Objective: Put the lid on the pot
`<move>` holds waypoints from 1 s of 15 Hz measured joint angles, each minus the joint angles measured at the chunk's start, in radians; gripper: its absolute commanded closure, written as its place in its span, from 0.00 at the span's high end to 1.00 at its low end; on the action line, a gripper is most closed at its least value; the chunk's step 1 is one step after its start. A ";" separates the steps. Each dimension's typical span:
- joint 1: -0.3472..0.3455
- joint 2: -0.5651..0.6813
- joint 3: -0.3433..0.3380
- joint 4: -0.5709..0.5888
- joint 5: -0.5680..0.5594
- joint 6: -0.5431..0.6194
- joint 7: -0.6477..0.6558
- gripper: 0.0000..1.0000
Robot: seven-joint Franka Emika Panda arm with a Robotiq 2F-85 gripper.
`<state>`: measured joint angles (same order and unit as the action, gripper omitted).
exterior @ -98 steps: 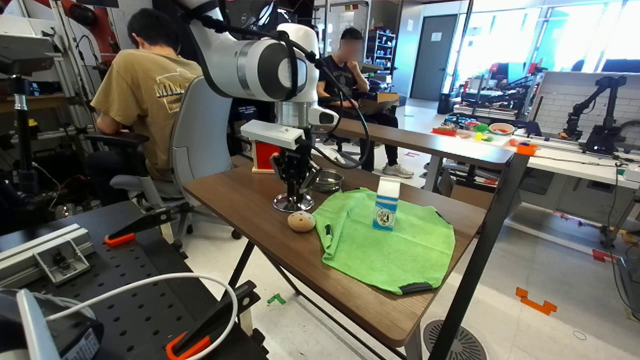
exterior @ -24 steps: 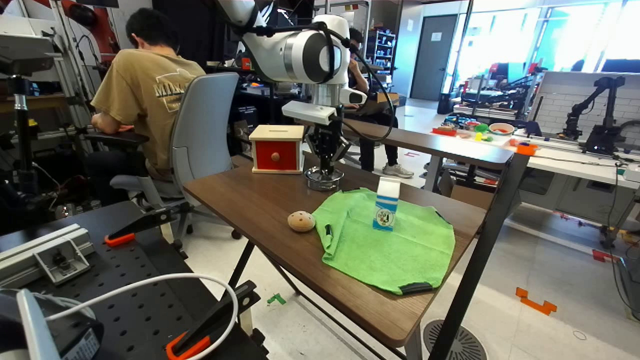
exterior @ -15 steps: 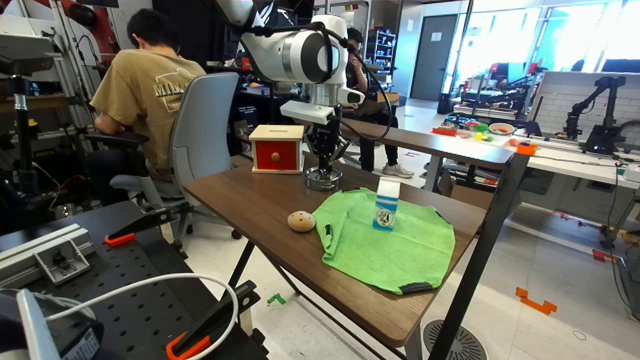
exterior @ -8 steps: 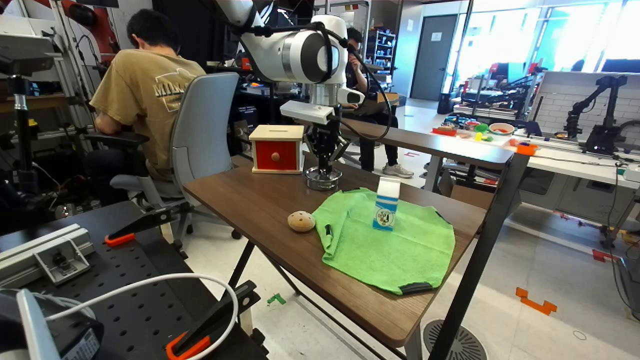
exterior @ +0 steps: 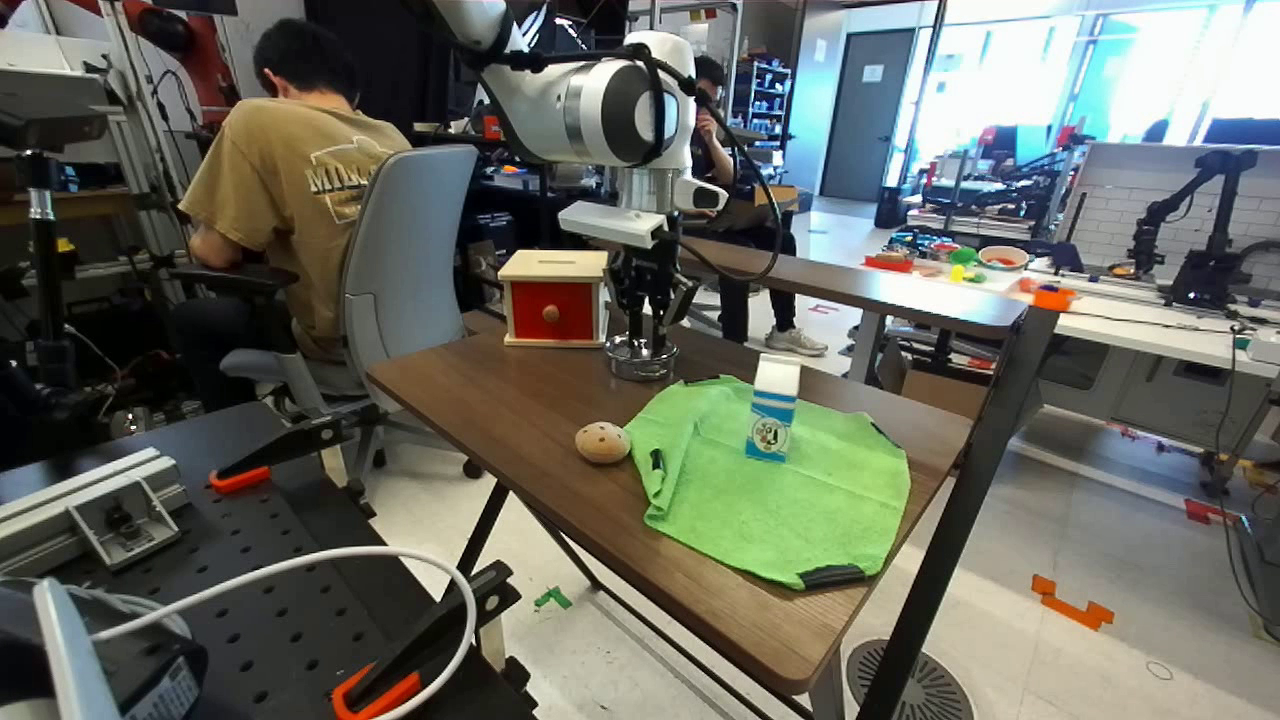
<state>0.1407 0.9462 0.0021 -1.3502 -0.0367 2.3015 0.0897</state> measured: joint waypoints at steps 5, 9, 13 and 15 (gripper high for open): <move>-0.013 -0.012 0.019 0.000 0.012 -0.051 -0.013 1.00; -0.031 -0.070 0.030 -0.016 0.030 -0.087 -0.034 1.00; -0.064 -0.176 0.034 -0.091 0.055 -0.177 -0.067 1.00; -0.086 -0.251 0.038 -0.178 0.068 -0.195 -0.101 1.00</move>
<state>0.0542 0.6949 0.0403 -1.5281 0.0316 2.1068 -0.0109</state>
